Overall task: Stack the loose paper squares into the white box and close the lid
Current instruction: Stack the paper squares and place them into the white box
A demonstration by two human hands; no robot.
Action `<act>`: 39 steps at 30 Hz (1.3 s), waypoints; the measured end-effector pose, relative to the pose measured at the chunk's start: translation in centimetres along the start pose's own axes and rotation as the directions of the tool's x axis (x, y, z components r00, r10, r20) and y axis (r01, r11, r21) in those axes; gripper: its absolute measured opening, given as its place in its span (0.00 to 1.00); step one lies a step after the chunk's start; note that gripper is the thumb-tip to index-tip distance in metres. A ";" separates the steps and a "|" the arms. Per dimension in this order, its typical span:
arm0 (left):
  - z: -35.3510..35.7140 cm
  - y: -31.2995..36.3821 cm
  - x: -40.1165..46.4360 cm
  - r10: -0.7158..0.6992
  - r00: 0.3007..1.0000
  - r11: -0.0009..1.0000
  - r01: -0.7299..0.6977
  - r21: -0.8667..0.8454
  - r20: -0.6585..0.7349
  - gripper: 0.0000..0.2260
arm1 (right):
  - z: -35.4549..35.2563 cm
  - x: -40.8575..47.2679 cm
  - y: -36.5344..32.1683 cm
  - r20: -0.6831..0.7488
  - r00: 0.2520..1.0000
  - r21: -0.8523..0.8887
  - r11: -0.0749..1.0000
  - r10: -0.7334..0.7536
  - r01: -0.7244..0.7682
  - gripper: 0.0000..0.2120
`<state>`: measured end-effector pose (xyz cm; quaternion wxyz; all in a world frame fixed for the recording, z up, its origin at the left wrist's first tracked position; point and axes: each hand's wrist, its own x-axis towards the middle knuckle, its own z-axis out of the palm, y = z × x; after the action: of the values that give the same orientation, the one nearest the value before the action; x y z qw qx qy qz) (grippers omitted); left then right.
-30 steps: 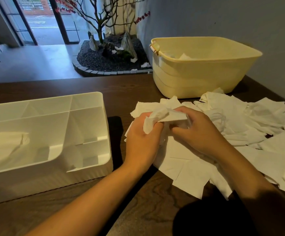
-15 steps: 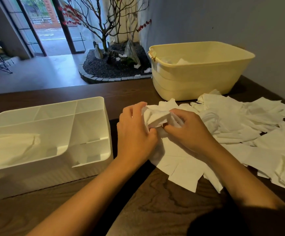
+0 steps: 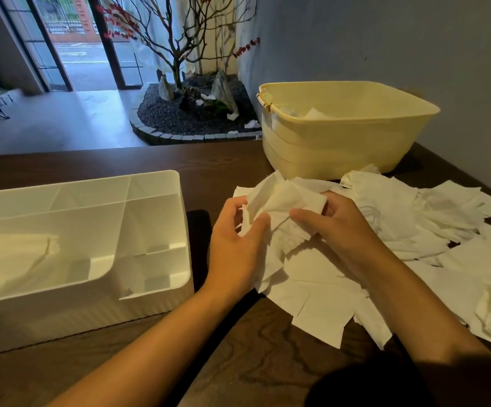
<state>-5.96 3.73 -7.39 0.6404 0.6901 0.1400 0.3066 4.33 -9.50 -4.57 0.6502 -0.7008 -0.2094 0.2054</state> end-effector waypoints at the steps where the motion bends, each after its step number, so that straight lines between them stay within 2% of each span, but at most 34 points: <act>1: 0.0 -0.1 0.0 -0.016 1.000 1.000 0.016 0.016 -0.013 0.10 | 0.0 0.2 0.0 -0.018 1.000 0.001 1.000 0.018 -0.018 0.13; 4: 0.3 -0.1 0.1 0.019 0.999 0.995 -0.015 0.095 -0.039 0.13 | -0.1 0.5 0.3 -0.054 0.997 -0.002 0.999 0.047 -0.047 0.12; 8: 0.0 0.7 1.1 0.011 1.000 0.982 -0.011 0.190 0.000 0.05 | -0.1 0.7 0.4 -0.071 0.995 0.004 0.997 0.073 -0.073 0.14; 11: 0.1 1.3 1.8 0.002 1.000 0.992 -0.004 0.126 0.015 0.03 | -0.3 0.6 0.1 -0.060 0.994 0.060 0.995 0.086 -0.083 0.14; 14: 0.3 0.7 1.5 0.004 0.999 1.000 -0.002 0.029 -0.047 0.01 | -0.6 0.4 -0.3 -0.029 0.995 0.087 0.992 0.091 -0.088 0.15; 17: 0.5 0.2 1.0 -0.038 0.994 0.999 0.034 -0.036 -0.100 0.12 | -0.6 0.2 -0.5 -0.064 0.994 0.097 0.992 0.086 -0.080 0.16; 20: 0.8 0.0 0.6 0.078 0.986 0.995 -0.068 0.074 -0.146 0.21 | -0.4 0.0 -0.7 -0.105 0.993 0.068 0.997 0.050 -0.043 0.17; 23: 0.9 -0.2 0.3 0.166 0.984 0.971 -0.151 0.186 -0.065 0.22 | -0.2 -0.3 -0.8 -0.112 0.994 0.043 0.999 0.009 -0.005 0.18; 26: 1.0 -0.3 -0.1 0.220 0.975 0.960 -0.223 0.171 0.033 0.26 | -0.2 -0.5 -0.8 -0.079 0.997 0.144 0.989 -0.003 0.014 0.20; 28: 1.2 -0.3 -0.1 0.206 0.978 0.963 -0.210 0.167 0.037 0.22 | -0.3 -0.4 -0.9 -0.066 0.998 0.211 0.977 -0.005 0.019 0.21; 30: 1.1 -0.3 0.2 0.156 0.988 0.977 -0.154 0.147 0.001 0.13 | -0.4 -0.4 -0.8 -0.051 0.998 0.214 0.976 -0.021 0.031 0.24; 32: 0.9 -0.3 0.6 0.083 0.996 0.996 -0.082 0.036 -0.027 0.03 | -0.2 -0.5 -0.6 -0.036 0.999 0.168 0.985 -0.040 0.046 0.26; 34: 0.7 -0.1 0.8 0.019 0.999 0.998 -0.021 -0.067 -0.033 0.04 | 0.2 -0.7 -0.5 -0.042 0.997 0.103 0.992 -0.062 0.066 0.26; 39: 0.5 -0.1 1.1 -0.005 0.995 0.993 -0.008 -0.121 -0.099 0.04 | 0.2 -0.9 -0.8 -0.088 0.992 -0.033 0.996 -0.090 0.088 0.18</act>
<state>-4.85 3.98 -7.18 0.6731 0.6339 0.1524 0.3490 3.48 -9.74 -3.76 0.6571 -0.7087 -0.2142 0.1415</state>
